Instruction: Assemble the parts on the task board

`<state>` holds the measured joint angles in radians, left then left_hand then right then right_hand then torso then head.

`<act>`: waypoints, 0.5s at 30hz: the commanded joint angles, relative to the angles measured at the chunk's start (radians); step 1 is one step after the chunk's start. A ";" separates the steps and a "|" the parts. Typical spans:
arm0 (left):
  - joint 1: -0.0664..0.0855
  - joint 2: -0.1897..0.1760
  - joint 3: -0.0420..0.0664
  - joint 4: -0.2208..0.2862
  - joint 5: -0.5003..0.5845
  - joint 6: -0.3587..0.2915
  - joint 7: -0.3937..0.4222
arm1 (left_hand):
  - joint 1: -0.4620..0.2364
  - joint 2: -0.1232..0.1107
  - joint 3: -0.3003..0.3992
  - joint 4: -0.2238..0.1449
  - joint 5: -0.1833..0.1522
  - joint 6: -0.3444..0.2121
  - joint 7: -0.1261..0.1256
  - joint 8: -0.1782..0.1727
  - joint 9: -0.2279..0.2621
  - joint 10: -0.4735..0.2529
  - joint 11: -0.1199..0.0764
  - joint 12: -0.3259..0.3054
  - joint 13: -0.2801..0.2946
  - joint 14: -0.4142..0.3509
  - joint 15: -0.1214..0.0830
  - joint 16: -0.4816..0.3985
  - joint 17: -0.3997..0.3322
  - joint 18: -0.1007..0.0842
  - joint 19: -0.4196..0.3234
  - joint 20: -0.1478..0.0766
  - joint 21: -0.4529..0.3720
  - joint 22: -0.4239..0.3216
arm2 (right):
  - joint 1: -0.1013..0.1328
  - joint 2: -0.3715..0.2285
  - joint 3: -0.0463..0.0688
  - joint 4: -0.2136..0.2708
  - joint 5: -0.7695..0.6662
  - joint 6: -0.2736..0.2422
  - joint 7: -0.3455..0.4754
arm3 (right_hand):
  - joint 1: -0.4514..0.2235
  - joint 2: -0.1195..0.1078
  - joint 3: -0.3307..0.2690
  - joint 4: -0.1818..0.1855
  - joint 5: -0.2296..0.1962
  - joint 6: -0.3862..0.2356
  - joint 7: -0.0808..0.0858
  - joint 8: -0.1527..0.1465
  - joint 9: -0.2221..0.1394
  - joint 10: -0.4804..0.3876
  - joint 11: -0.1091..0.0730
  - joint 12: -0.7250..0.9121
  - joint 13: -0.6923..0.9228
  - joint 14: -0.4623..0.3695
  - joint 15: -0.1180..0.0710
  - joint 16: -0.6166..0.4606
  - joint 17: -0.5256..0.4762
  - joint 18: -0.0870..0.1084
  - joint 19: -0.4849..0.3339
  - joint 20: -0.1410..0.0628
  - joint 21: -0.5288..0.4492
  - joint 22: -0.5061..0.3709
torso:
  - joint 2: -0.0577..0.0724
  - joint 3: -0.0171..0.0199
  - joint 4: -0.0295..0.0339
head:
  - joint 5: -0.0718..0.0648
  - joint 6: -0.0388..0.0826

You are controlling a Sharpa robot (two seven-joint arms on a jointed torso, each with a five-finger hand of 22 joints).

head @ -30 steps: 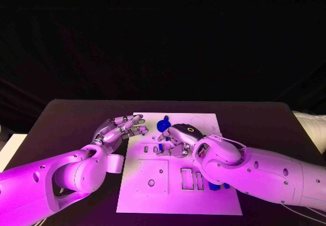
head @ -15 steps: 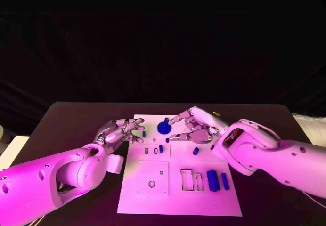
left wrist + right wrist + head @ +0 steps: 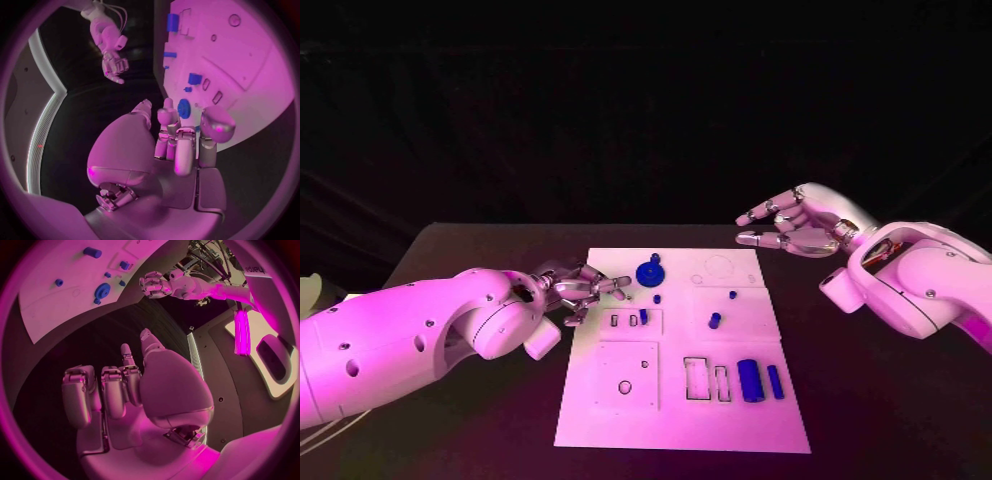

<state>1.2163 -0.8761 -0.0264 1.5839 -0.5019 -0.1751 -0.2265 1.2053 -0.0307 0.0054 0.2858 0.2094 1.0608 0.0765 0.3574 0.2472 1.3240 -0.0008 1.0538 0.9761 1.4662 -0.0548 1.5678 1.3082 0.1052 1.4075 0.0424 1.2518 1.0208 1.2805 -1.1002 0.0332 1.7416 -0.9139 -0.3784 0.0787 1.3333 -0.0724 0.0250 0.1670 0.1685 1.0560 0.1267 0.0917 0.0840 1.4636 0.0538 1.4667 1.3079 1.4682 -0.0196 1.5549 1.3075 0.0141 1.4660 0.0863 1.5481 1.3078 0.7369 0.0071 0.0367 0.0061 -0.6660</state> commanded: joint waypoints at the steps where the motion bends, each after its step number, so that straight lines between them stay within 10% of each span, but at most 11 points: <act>1: 0.016 0.020 0.001 -0.008 -0.264 0.169 -0.294 | -0.030 0.022 -0.033 -0.003 -0.042 -0.019 -0.012 0.063 0.047 0.020 -0.010 0.081 0.083 0.105 -0.010 0.003 0.263 -0.019 0.015 -0.007 0.060 0.084 | 0.002 -0.006 -0.001 -0.012 0.087 0.009 -0.003 | 0.003 0.008 -0.008 0.001 0.011 0.010 0.001 0.005 0.002 0.066 -0.009 0.003 0.220 0.094 -0.005 -0.004 0.228 -0.003 0.079 -0.002 -0.004 0.217 | -0.011 0.0060 -0.0027 | 0.004 -0.008; 4: 0.027 0.041 0.000 -0.019 -0.319 0.188 -0.346 | -0.080 0.032 -0.079 0.006 -0.152 -0.039 -0.015 0.104 0.081 0.035 -0.010 0.129 0.135 0.105 -0.016 0.003 0.263 -0.031 0.030 -0.006 0.105 0.153 | 0.003 -0.008 -0.001 -0.021 0.052 0.005 -0.012 | 0.002 0.008 -0.011 0.002 0.014 0.010 0.001 0.006 0.002 0.066 -0.009 0.003 0.220 0.094 -0.006 -0.005 0.226 -0.002 0.078 -0.003 -0.005 0.215 | -0.014 0.0084 -0.0052 | 0.005 -0.012; 15: 0.054 0.147 -0.001 -0.094 -0.406 0.213 -0.407 | -0.118 0.043 -0.177 0.006 -0.162 -0.057 -0.038 0.221 0.186 0.078 -0.030 0.219 0.237 0.105 -0.034 0.003 0.263 -0.050 0.059 -0.020 0.179 0.273 | 0.004 0.002 -0.004 -0.041 0.006 0.015 -0.027 | -0.003 0.001 -0.025 0.003 0.007 0.008 -0.001 0.006 0.002 0.065 -0.011 -0.001 0.218 0.093 -0.008 -0.008 0.223 -0.001 0.076 -0.006 -0.007 0.212 | -0.017 0.0123 -0.0021 | 0.011 -0.021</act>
<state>1.2666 -0.7375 -0.0273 1.4989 -0.8398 -0.0086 -0.5805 1.0966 0.0105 -0.1679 0.2915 0.0530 1.0073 0.0407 0.5748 0.4292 1.3954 -0.0321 1.2696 1.2089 1.4673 -0.0824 1.5678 1.3079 0.0696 1.4614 0.0212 1.4292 1.2899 1.2841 -1.1008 0.0295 1.7030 -0.8843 -0.3779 0.0625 1.3333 -0.0724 0.0055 0.1724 0.1779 1.0597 0.1300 0.0924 0.0841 1.4672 0.0502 1.4666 1.3079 1.4682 -0.0196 1.5511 1.3080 0.0142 1.4660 0.0863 1.5482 1.3076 0.7213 0.0182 0.0333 0.0161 -0.6851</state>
